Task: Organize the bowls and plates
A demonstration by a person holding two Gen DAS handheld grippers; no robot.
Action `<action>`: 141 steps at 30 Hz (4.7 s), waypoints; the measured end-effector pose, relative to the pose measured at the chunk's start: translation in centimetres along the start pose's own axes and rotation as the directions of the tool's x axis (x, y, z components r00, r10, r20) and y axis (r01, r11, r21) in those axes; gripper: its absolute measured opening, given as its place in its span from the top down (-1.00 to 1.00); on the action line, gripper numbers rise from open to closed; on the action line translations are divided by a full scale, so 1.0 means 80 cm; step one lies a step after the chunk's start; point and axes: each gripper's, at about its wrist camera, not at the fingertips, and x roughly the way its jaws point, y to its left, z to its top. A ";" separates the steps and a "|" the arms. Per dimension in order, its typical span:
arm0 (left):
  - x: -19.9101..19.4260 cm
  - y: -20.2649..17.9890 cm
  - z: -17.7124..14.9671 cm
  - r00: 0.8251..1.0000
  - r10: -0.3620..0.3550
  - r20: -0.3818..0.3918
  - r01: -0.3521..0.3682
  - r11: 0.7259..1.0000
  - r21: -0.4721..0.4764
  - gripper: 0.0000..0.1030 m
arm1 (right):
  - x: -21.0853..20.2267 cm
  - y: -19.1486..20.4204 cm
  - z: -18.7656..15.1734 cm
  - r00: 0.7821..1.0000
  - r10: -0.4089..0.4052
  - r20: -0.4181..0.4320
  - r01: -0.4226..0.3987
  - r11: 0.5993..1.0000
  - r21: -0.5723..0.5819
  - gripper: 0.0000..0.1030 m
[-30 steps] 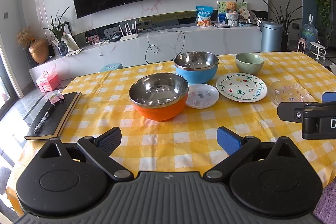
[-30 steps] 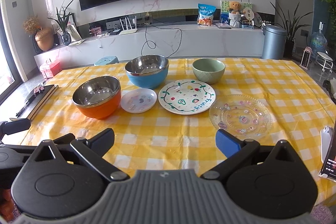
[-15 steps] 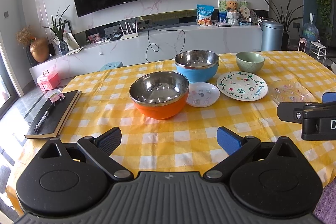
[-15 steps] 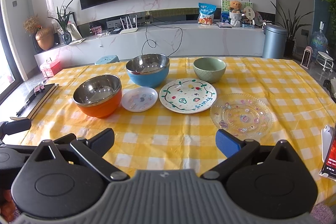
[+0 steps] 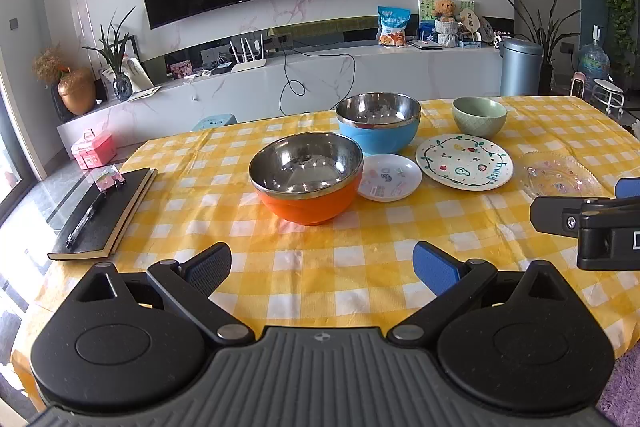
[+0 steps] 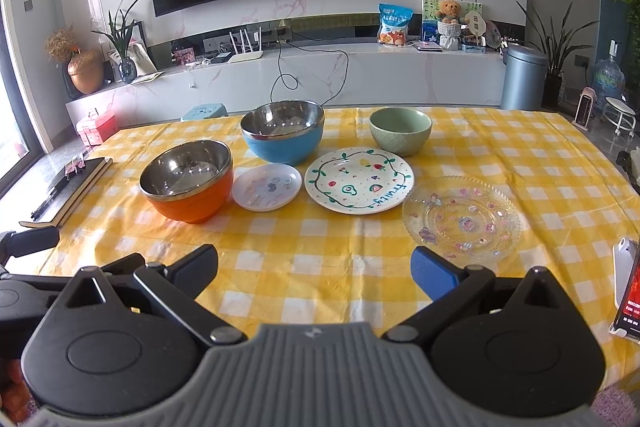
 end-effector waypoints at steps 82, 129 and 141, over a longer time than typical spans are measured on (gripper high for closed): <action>0.191 0.114 0.076 0.967 -0.109 -0.230 0.007 0.914 -0.407 0.58 | 0.219 0.105 0.082 0.978 0.119 -0.174 -0.089 0.981 0.170 0.78; 0.061 0.112 0.003 0.963 -0.078 -0.260 -0.047 0.896 -0.442 0.20 | 0.086 0.095 0.008 0.950 0.198 -0.244 -0.149 0.967 0.205 0.51; 0.028 0.111 0.033 0.993 -0.020 -0.114 -0.026 0.920 -0.392 -0.33 | 0.052 0.073 0.031 0.984 0.160 -0.074 -0.144 0.971 0.189 0.25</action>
